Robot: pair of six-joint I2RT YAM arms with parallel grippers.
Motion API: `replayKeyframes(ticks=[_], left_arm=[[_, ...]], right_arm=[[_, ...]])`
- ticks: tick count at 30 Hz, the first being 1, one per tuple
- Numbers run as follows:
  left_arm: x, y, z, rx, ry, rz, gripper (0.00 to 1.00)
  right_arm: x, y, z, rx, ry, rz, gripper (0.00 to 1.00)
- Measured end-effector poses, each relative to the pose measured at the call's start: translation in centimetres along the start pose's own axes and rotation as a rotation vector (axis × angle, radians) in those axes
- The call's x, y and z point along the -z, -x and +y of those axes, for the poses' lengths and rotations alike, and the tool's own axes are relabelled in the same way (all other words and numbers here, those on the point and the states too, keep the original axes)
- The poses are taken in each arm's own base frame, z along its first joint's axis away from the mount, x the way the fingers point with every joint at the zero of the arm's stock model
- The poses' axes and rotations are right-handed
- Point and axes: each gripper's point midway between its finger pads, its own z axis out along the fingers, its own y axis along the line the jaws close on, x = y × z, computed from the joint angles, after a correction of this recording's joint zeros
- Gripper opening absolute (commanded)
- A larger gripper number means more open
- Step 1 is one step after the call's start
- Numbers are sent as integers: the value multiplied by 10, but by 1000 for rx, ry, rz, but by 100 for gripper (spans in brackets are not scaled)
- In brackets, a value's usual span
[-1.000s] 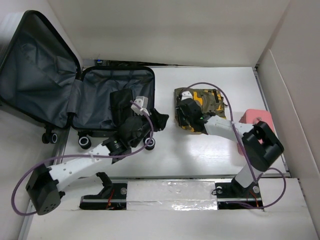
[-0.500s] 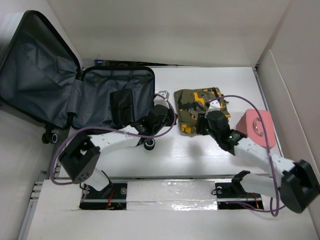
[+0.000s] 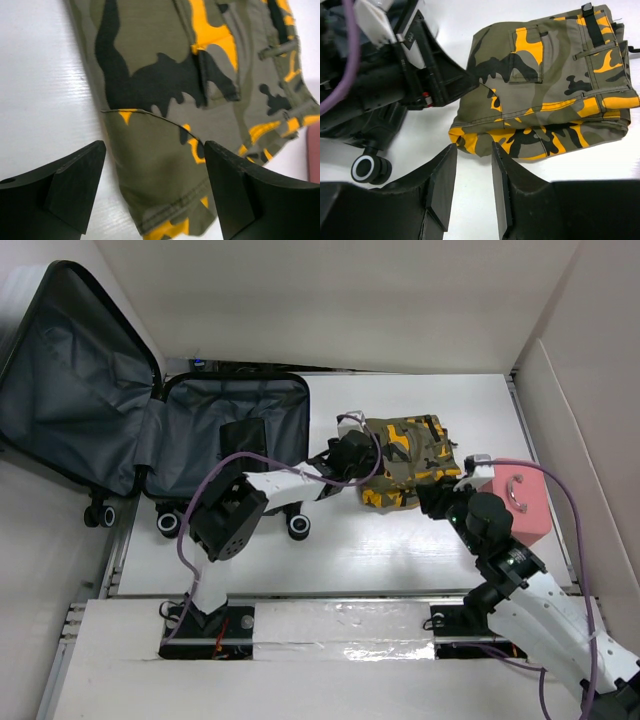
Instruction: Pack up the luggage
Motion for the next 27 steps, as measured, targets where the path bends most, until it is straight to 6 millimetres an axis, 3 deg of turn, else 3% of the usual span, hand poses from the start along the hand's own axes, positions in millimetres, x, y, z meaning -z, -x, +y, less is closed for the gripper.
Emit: replayKeyframes(ticks=[6,11,17,20,21,22,27], left_arm=[[-20,-11,24,29,71,54,78],[-42,-26,30,48,88,97,77],[-61,-21,11,88,24,90,63],[-68,-20,8,119,-2,86,43],[-69,-20,8,127,-10,88,16],[-71,-20,8,144,-14,89,1],[-74,-13,3,162,-73,88,0]], right_arm=[[2,-8,3,2,28,23,41],[3,-10,5,3,43,33,42],[6,-5,10,-3,70,17,42],[8,-3,12,-5,80,11,42],[8,-3,12,-5,81,10,42],[9,-2,12,-6,83,6,42],[11,1,14,-9,93,-8,42]])
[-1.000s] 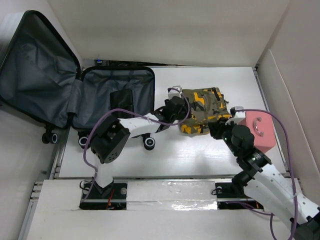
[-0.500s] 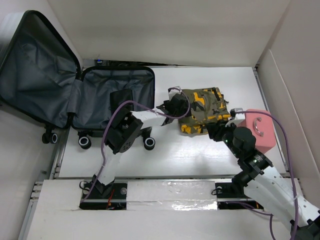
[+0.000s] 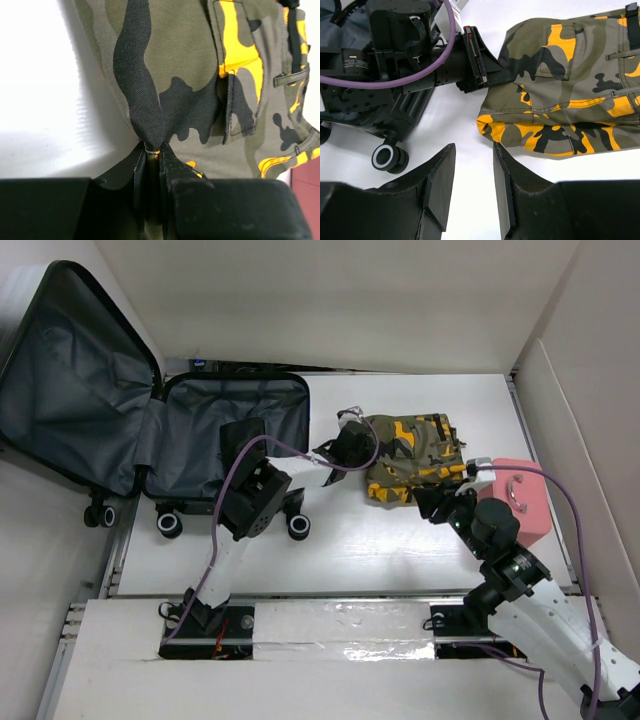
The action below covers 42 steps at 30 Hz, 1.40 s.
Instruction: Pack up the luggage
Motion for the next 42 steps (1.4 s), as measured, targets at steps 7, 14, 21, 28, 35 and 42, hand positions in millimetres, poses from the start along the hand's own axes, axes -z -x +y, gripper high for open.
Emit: replayKeyframes(ticks=[7,14,21,28,35,42], left_arm=[[2,14,-4,-79,-48,11,0],[60,99,-36,-209,-114,-62,0],[178,245,6,-205,-62,-295,0],[242,283,162,-51,204,-406,0],[247,241,251,31,372,-322,0],[259,218,308,30,562,-308,0]], right_arm=[[2,0,7,1,27,-2,42],[0,-5,9,-2,43,-7,42],[-2,-8,8,-3,42,-6,42],[7,1,10,-16,63,-62,42],[9,-2,7,-21,60,-65,42],[9,-1,5,-24,48,-74,42]])
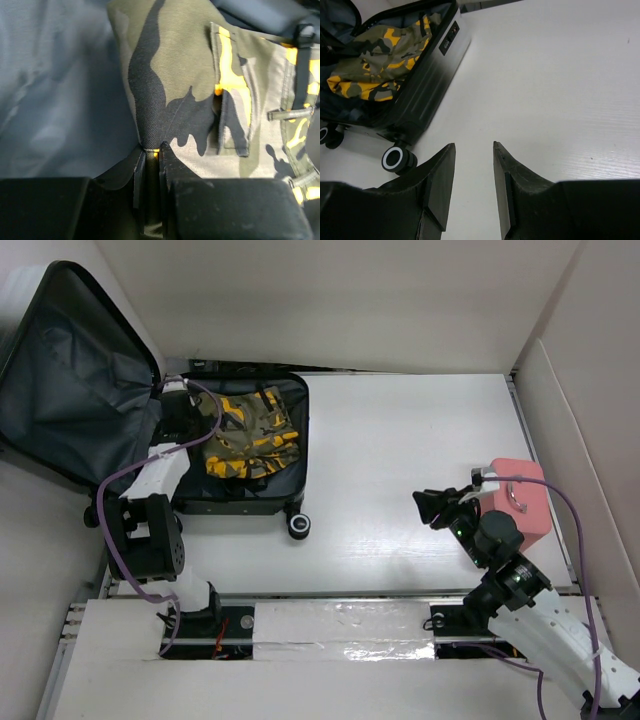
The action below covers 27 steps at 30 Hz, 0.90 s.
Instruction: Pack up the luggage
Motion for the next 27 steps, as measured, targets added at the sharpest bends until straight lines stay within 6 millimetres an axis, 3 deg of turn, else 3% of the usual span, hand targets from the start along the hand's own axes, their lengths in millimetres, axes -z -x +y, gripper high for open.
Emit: replayKeyframes(ticks=[2,3,7,9,10,12,15,17,19,20,23,25,27], left_arm=[[-1,-1,7,-3,38,-6,6],[-1,0,9,-3,51,-12,26],[2,7,17,5,104,-43,63],[9,16,18,30,114,-69,64],[15,21,16,39,112,-88,70],[30,35,7,52,94,-138,70],[65,55,-41,40,-34,-219,63],[97,62,-91,16,-183,-259,48],[131,58,-142,-15,-357,-268,34],[153,50,-171,-34,-467,-259,30],[213,16,-229,-81,-734,-201,18],[246,-16,-246,-95,-882,-144,16],[264,-48,-244,-84,-981,-82,16]], right_arm=[[0,0,-1,0,-6,-2,42],[0,0,-2,0,-9,-2,42],[-2,-1,-6,3,-33,1,42],[-3,-2,-9,5,-50,4,29],[-3,-3,-11,5,-60,6,23],[-4,-4,-14,7,-77,11,2],[-6,0,-16,12,-114,28,0],[-10,13,-16,12,-146,22,0],[-16,31,-14,8,-186,3,9],[-20,40,-15,5,-214,-10,26],[-28,66,-27,0,-324,-55,64],[-29,78,-46,2,-417,-85,76],[-26,92,-72,-4,-524,-120,85]])
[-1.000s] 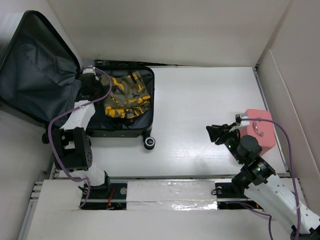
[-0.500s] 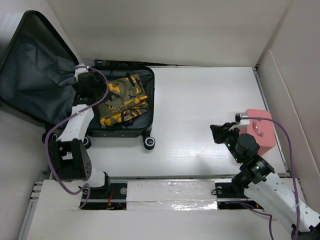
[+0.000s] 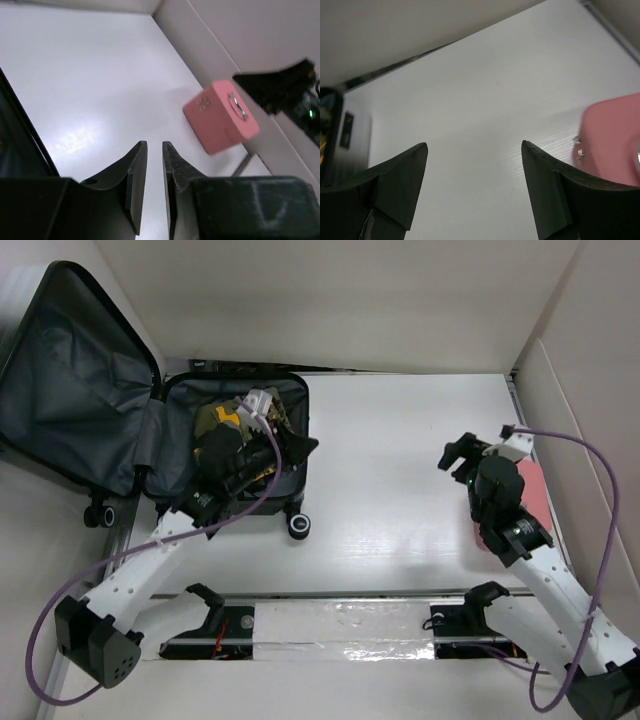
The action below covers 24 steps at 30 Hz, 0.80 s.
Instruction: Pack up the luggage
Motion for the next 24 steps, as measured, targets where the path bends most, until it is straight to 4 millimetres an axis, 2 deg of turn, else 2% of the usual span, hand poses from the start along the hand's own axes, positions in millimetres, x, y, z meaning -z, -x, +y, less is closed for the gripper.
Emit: replayKeyframes(ticks=[2,5,8,10,12,15,17,20,23,24], left_arm=[[11,-30,4,51,-37,35,19],[18,-77,20,115,-44,109,23],[15,-106,25,146,-52,161,33],[6,-117,8,129,-94,168,37],[-6,-134,-23,76,-141,198,41],[-23,-157,-82,-17,-236,245,44],[-28,-160,-103,-43,-289,231,45],[-32,-158,-108,-41,-310,206,47],[-39,-162,-109,-34,-320,203,47],[-42,-171,-107,-30,-319,223,47]], right_arm=[[-11,11,-28,-12,-115,-28,87],[-28,28,-83,-51,-314,-69,88],[-33,31,-141,-99,-479,-84,88],[-31,28,-177,-143,-554,-79,89],[-28,22,-205,-186,-612,-67,91],[-26,18,-226,-230,-646,-50,97],[-27,14,-233,-244,-654,-33,99],[-30,6,-241,-270,-645,-8,100],[-33,-17,-248,-303,-624,56,100],[-35,-24,-249,-303,-613,78,100]])
